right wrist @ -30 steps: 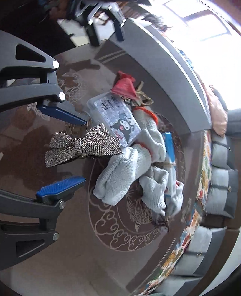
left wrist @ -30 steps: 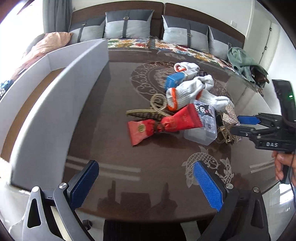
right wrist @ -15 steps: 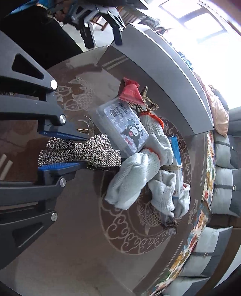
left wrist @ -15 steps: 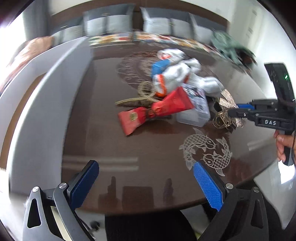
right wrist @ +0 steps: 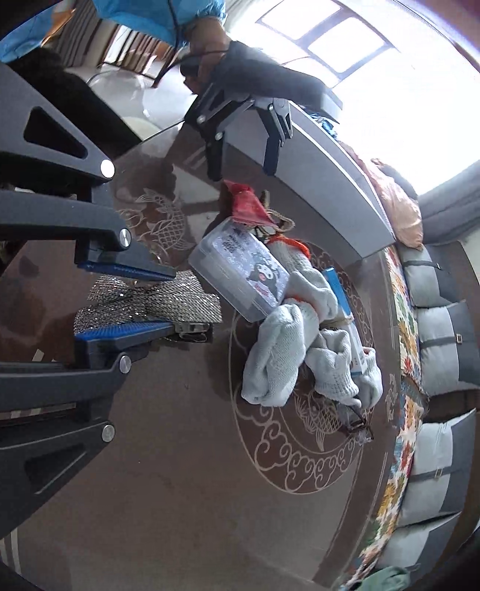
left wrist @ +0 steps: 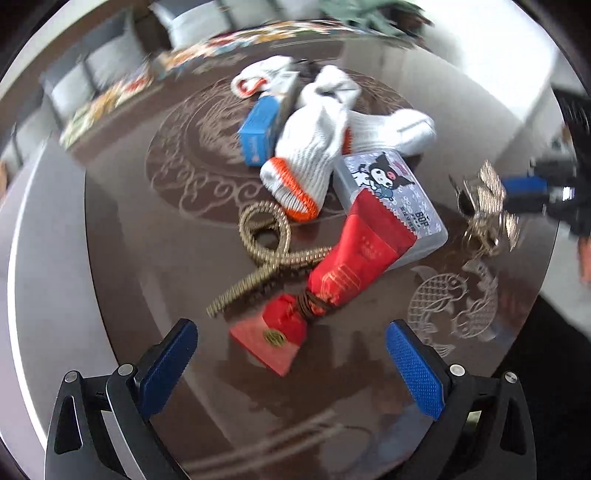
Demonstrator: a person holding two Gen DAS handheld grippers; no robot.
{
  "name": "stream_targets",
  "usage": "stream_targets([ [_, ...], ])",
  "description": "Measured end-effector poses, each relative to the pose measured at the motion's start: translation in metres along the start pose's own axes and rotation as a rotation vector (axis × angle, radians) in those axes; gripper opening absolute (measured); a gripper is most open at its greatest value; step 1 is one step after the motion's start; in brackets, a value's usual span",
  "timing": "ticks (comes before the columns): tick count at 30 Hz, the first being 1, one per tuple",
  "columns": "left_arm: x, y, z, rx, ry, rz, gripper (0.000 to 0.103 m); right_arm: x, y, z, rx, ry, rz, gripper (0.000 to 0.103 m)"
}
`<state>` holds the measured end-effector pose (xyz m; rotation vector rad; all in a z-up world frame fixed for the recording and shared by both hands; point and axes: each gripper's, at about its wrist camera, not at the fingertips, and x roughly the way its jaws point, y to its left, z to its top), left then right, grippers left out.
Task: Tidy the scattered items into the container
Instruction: 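Grasp the silver bow with the right tool while the left tool grasps the red snack pack, then lift the silver bow and red snack pack and carry both over the white box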
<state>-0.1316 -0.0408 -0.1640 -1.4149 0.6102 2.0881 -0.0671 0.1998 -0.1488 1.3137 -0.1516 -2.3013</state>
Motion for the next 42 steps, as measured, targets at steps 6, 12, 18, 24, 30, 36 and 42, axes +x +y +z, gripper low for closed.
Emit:
stream_targets([
  [6,0.008,-0.002,0.005,0.044,0.006,-0.015,0.092,-0.003,-0.004,0.001,0.019,0.003,-0.003,0.024],
  [12,0.007,0.001,0.004,0.01,0.035,-0.078,0.046,-0.013,-0.016,-0.004,0.08,-0.013,-0.025,0.027],
  [18,0.001,-0.004,-0.004,0.011,0.053,-0.111,0.027,-0.023,-0.027,-0.008,0.133,-0.032,-0.049,0.038],
  [24,-0.001,-0.008,-0.009,-0.043,0.038,-0.114,0.026,-0.024,-0.026,-0.014,0.098,0.016,-0.048,0.039],
  [30,-0.003,-0.014,-0.014,-0.085,0.035,-0.114,0.026,-0.02,-0.001,-0.012,-0.024,0.045,0.004,0.039],
  [36,-0.002,-0.015,-0.017,-0.128,0.023,-0.131,0.026,0.007,0.009,0.0,-0.096,0.124,-0.044,0.039],
  [42,-0.006,-0.011,-0.02,-0.186,-0.006,-0.154,0.026,0.017,0.013,0.003,-0.122,0.151,-0.068,0.021],
])
